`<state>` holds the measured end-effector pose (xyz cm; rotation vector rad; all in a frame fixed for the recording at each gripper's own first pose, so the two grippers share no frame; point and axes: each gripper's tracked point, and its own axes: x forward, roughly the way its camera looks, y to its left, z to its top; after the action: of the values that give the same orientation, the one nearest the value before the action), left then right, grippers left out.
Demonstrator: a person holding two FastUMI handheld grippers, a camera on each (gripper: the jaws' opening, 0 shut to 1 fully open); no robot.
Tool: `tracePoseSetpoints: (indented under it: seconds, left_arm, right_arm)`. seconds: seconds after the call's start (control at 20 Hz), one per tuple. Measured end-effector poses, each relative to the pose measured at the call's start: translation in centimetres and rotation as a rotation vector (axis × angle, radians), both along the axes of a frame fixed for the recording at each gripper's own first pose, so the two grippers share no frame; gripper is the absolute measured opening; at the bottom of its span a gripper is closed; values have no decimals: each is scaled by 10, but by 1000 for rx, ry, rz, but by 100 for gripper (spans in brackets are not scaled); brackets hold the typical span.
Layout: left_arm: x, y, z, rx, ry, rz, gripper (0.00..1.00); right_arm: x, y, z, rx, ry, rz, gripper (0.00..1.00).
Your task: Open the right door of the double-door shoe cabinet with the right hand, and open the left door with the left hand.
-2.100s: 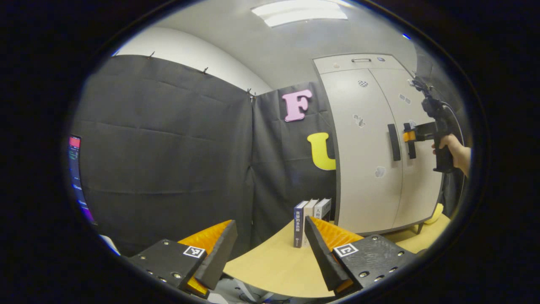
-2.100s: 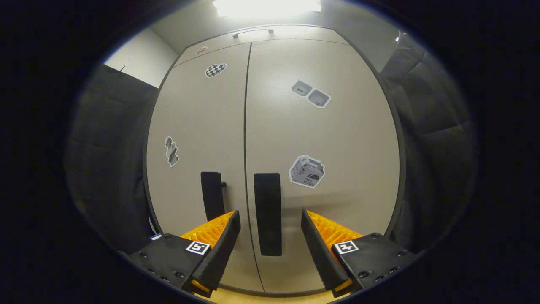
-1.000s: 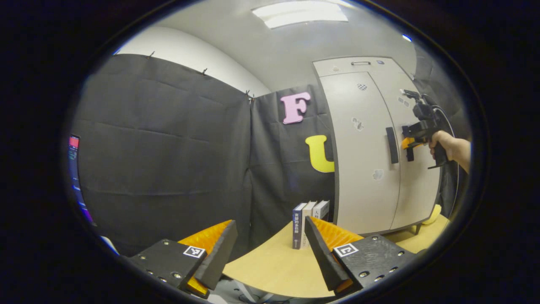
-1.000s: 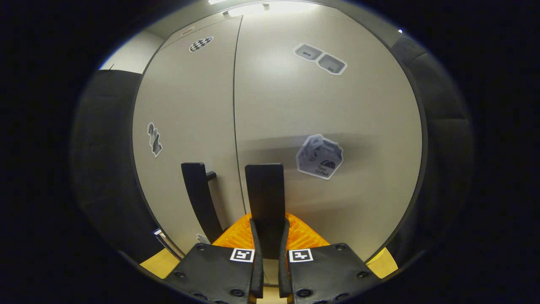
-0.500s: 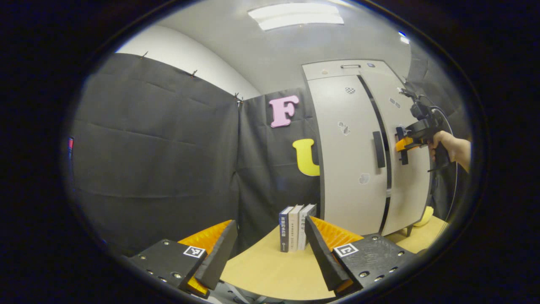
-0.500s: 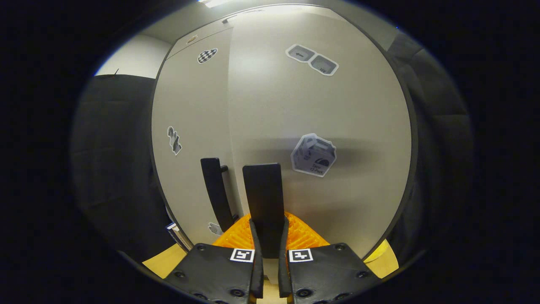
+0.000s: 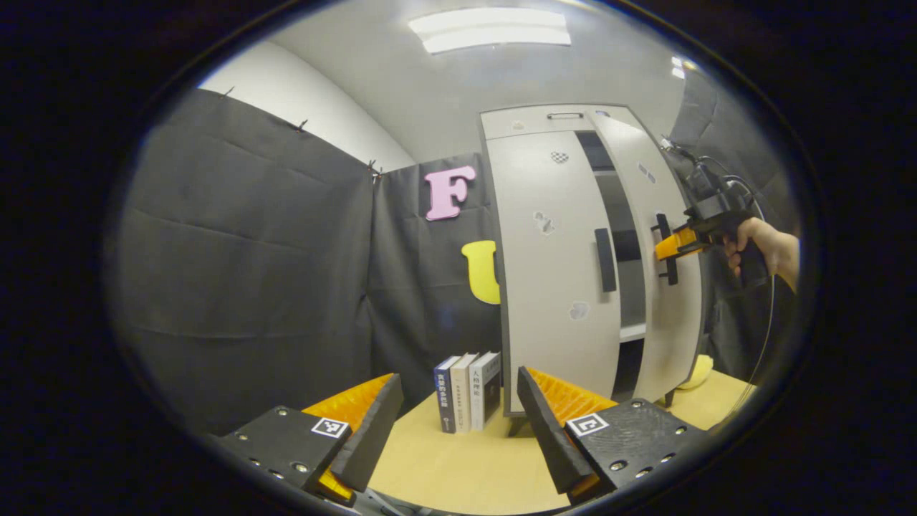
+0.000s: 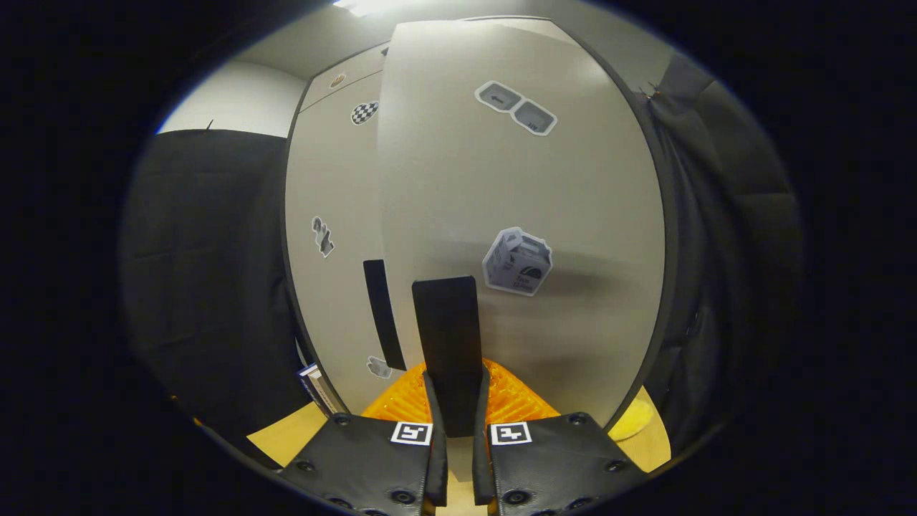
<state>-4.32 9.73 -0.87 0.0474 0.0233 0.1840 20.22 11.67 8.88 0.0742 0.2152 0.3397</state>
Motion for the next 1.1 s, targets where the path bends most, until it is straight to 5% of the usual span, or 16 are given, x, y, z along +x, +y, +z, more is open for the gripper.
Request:
tracePoseSetpoints:
  seconds: [1.1]
  left_arm:
    - [38, -130, 0, -21, -4, -224, 94]
  right_arm:
    - [-44, -56, 0, -3, -11, 29, 15]
